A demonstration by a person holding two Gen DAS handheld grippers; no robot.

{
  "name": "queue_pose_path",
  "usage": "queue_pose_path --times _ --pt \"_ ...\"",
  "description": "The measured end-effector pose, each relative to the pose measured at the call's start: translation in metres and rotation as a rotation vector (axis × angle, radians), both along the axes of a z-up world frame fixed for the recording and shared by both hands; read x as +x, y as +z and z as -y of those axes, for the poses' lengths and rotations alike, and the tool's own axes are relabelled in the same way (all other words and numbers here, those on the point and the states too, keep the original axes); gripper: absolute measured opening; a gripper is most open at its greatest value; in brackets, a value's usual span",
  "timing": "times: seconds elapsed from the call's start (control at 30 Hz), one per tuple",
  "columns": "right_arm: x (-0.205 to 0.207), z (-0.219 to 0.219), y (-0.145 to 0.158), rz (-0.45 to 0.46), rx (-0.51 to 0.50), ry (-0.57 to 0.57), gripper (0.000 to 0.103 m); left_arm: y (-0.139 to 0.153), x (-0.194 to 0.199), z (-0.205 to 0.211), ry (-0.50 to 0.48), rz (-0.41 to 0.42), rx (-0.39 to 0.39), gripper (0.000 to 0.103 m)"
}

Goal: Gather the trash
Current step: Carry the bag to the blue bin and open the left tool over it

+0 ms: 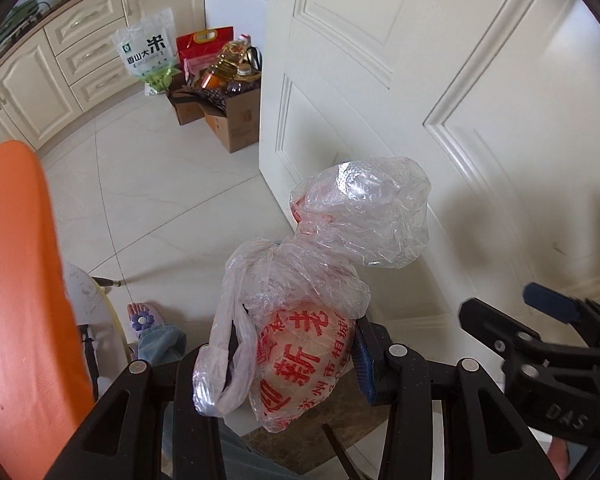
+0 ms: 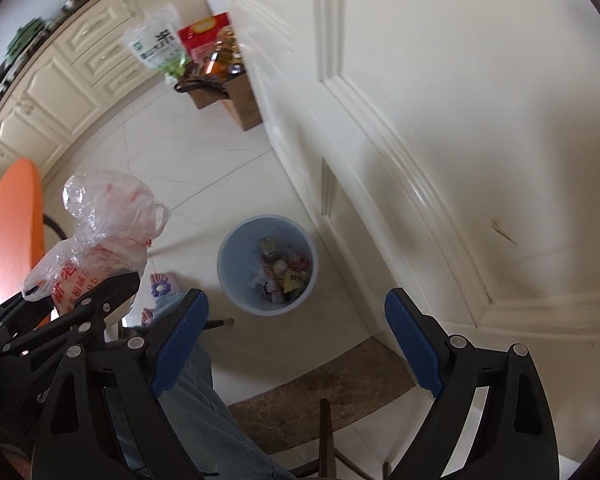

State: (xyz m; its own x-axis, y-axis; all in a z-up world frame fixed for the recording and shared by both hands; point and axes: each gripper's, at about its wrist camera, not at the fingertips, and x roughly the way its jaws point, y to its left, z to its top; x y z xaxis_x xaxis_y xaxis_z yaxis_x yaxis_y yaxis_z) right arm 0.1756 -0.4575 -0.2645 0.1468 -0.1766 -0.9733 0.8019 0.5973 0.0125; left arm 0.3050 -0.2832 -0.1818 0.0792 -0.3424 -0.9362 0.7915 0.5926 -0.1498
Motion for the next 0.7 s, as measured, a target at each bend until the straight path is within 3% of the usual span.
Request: queue_pose_path --times 0.2,0.37,0.7 --pt "-0.005 0.002 -0.008 -0.016 -0.007 -0.011 0.092 -0.03 0.013 0.047 0.009 -0.035 0.068 0.041" --pt "-0.002 0.001 -0.018 -0.035 0.013 0.005 0.092 -0.045 0.028 0.078 0.049 -0.059 0.1 0.057" --pt "-0.007 -0.004 -0.013 0.001 -0.002 -0.002 0.092 -0.034 0.015 0.066 0.069 0.005 0.099 0.059"
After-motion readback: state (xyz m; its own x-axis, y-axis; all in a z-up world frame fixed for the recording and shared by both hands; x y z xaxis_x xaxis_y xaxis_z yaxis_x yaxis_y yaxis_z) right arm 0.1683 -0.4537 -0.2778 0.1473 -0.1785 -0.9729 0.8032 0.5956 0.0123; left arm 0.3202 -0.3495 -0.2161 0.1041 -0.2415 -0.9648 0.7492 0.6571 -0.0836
